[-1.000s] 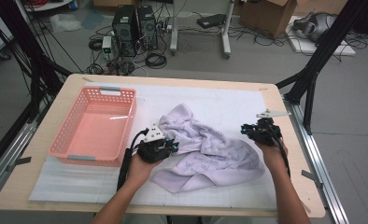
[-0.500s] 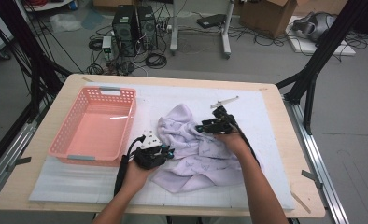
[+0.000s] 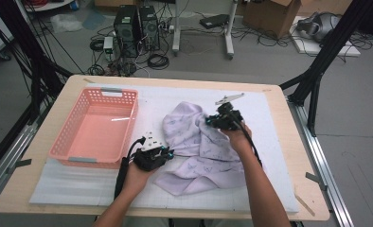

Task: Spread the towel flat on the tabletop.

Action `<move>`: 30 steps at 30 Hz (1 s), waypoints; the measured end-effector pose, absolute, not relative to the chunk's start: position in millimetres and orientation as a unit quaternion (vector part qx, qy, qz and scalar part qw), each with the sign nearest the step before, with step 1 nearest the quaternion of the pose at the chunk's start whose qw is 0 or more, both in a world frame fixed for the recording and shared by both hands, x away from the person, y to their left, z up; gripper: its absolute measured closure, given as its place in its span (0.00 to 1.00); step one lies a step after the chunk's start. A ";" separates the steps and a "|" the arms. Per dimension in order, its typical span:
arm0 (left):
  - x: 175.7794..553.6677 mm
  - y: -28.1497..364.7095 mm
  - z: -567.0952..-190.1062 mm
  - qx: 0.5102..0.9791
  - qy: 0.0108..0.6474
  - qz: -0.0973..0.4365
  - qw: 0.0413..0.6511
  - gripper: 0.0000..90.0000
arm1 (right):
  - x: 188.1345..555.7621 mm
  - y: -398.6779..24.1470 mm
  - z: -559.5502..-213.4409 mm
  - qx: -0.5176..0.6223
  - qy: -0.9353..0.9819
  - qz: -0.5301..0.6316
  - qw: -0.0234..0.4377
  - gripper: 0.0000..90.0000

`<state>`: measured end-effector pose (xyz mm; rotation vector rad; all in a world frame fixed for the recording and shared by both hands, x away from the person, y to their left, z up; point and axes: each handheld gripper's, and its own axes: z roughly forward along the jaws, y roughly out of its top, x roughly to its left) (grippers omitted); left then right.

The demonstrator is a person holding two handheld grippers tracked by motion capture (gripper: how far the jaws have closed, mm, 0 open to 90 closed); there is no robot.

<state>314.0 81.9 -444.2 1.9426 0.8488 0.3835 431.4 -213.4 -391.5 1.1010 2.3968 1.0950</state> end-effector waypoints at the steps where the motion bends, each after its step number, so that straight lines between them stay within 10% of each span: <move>1: 315.3 81.3 -443.1 0.789 0.350 0.160 0.479 0.89 | 431.2 -222.1 -386.1 0.393 0.820 0.382 0.164 0.89; 13: 371.8 35.1 -409.6 0.768 0.373 0.248 0.457 0.88 | 432.2 -260.2 -363.3 0.462 0.733 0.313 0.389 0.89; 15: 376.9 33.7 -412.2 0.753 0.403 0.233 0.465 0.72 | 433.2 -268.6 -363.1 0.487 0.708 0.298 0.415 0.89; 23: 378.2 25.9 -427.1 0.781 0.386 0.144 0.470 0.67 | 430.9 -301.9 -375.1 0.528 0.714 0.341 0.309 0.65; 30: 375.5 2.8 -440.4 0.809 0.356 0.106 0.455 0.58 | 403.7 -316.3 -371.8 0.506 0.739 0.339 0.288 0.63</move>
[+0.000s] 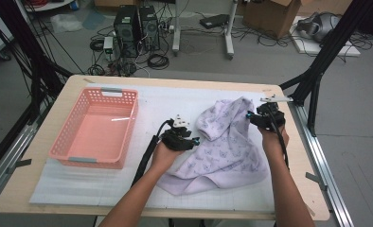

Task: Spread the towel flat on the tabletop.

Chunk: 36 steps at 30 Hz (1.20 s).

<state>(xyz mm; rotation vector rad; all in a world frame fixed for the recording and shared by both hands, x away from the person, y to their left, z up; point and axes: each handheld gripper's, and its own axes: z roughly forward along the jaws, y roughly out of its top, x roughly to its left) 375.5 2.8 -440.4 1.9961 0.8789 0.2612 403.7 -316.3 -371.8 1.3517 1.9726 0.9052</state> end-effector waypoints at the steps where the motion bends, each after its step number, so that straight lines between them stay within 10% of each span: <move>1: 375.6 -0.1 -442.1 0.810 0.356 0.098 0.455 0.56 | 397.5 -318.7 -372.0 0.505 0.738 0.343 0.289 0.63; 10: 366.5 -40.3 -449.0 0.852 0.289 0.101 0.426 0.60 | 346.3 -344.4 -397.6 0.508 0.727 0.381 0.262 0.63; 12: 366.3 -41.6 -448.1 0.854 0.281 0.088 0.429 0.86 | 340.7 -347.7 -402.3 0.508 0.726 0.386 0.257 0.63; 15: 370.5 -32.9 -445.1 0.845 0.309 0.099 0.424 0.93 | 335.4 -349.2 -407.7 0.508 0.726 0.391 0.249 0.63; 24: 389.3 61.8 -424.1 0.733 0.463 0.211 0.451 0.94 | 333.7 -341.8 -422.6 0.510 0.736 0.395 0.206 0.59; 33: 385.5 77.7 -424.3 0.721 0.459 0.215 0.473 0.91 | 345.4 -301.5 -438.1 0.480 0.764 0.412 0.125 0.51; 36: 381.2 77.8 -428.2 0.719 0.454 0.187 0.491 0.67 | 351.0 -288.6 -446.6 0.461 0.787 0.398 0.098 0.51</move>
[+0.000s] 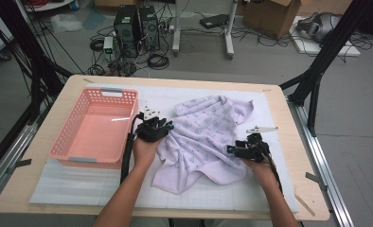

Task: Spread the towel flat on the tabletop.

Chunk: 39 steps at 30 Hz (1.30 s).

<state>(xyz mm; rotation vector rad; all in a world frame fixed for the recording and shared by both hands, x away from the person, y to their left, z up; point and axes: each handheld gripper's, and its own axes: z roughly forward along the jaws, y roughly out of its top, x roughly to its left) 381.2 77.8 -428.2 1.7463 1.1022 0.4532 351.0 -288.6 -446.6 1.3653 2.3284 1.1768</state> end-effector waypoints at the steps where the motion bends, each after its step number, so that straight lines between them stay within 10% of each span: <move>1: 378.8 77.9 -428.8 0.722 0.446 0.191 0.493 0.66 | 351.6 -287.3 -445.9 0.458 0.789 0.397 0.105 0.53; 8: 365.4 81.8 -426.5 0.733 0.428 0.187 0.496 0.57 | 365.0 -282.3 -443.0 0.428 0.811 0.370 0.148 0.93; 17: 351.3 79.4 -428.8 0.755 0.402 0.154 0.495 0.50 | 401.5 -321.0 -427.3 0.557 0.696 0.359 0.277 0.94; 30: 344.7 54.0 -446.4 0.827 0.370 0.138 0.401 0.48 | 347.9 -333.9 -411.6 0.515 0.712 0.413 0.238 0.69; 35: 337.3 54.9 -447.6 0.824 0.361 0.168 0.403 0.91 | 305.7 -340.8 -418.5 0.494 0.732 0.420 0.210 0.68; 39: 339.8 63.1 -443.6 0.800 0.390 0.191 0.414 0.95 | 290.1 -340.9 -436.3 0.488 0.752 0.411 0.166 0.56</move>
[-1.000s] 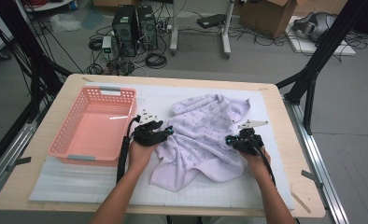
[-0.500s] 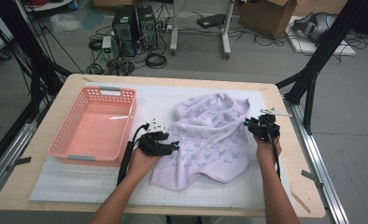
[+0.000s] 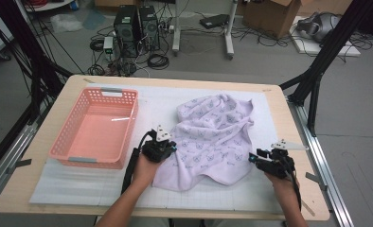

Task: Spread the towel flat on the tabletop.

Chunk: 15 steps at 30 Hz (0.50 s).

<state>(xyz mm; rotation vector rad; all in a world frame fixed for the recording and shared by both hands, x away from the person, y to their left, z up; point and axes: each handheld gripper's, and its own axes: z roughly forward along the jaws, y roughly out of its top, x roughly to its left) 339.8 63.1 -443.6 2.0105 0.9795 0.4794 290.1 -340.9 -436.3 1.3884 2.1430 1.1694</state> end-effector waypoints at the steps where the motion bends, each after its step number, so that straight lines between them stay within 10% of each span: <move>1: 341.2 66.7 -442.0 0.786 0.404 0.198 0.425 0.95 | 289.9 -338.6 -441.2 0.482 0.759 0.411 0.153 0.55; 5: 348.4 81.8 -437.9 0.753 0.438 0.213 0.444 0.95 | 299.4 -320.8 -447.2 0.465 0.785 0.369 0.175 0.91; 15: 356.4 81.6 -445.0 0.730 0.456 0.240 0.449 0.89 | 344.9 -299.4 -440.5 0.514 0.749 0.309 0.282 0.82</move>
